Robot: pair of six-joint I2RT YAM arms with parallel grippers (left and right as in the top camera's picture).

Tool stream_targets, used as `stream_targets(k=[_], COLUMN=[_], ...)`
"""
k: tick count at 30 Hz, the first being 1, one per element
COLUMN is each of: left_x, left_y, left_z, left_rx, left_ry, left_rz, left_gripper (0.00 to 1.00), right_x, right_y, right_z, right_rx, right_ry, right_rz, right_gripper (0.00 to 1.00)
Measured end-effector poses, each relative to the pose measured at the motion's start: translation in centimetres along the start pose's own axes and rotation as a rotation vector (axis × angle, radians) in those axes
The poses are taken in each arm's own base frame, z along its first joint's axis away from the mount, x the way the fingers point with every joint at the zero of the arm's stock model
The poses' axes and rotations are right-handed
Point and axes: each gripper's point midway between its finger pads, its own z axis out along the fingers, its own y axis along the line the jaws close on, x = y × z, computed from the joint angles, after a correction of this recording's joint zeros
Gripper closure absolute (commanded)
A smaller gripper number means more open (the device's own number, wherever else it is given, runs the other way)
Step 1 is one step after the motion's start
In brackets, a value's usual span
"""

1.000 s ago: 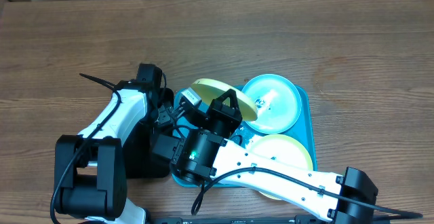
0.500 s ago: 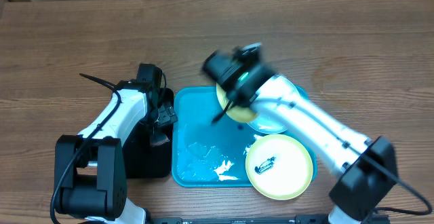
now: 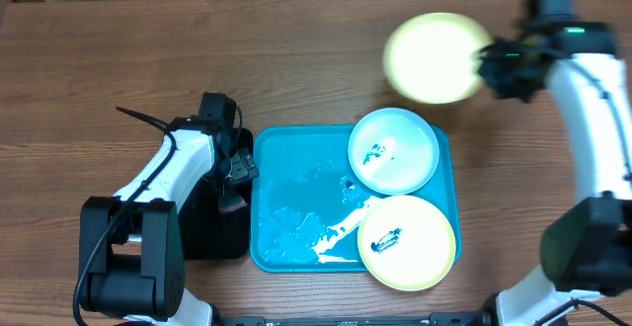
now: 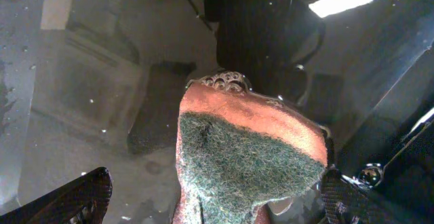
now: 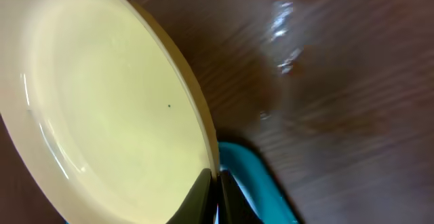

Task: Clean dirty plates on tray and stack at the side
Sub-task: 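Lift the yellow plate with right gripper and carry it right, then lower the yellow plate onto the table and open right gripper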

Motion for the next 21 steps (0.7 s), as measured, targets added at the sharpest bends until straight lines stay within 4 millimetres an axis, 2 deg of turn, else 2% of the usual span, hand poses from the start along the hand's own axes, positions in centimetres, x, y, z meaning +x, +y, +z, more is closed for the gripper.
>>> stream_targets(k=[5, 10, 15, 18, 21], left_x=[0.0, 0.0, 0.0, 0.0, 0.0], left_y=[0.0, 0.0, 0.0, 0.0, 0.0], left_z=[0.0, 0.0, 0.0, 0.0, 0.0], left_rx=[0.0, 0.0, 0.0, 0.0, 0.0], left_ry=[0.001, 0.001, 0.0, 0.001, 0.001], left_rz=[0.0, 0.0, 0.0, 0.0, 0.0], left_gripper=[0.0, 0.0, 0.0, 0.0, 0.0], right_x=[-4.2, -6.1, -6.4, -6.1, -5.2], right_y=[-8.3, -14.7, -17.3, -18.5, -19.9], right_z=[-1.9, -3.4, -2.7, -0.4, 2.7], right_rx=[0.03, 0.074, 0.114, 0.153, 0.189], right_ry=[-0.052, -0.098, -0.092, -0.053, 0.011], right_rz=[0.199, 0.318, 0.344, 0.348, 0.358], right_gripper=[0.96, 0.96, 0.96, 0.96, 0.96])
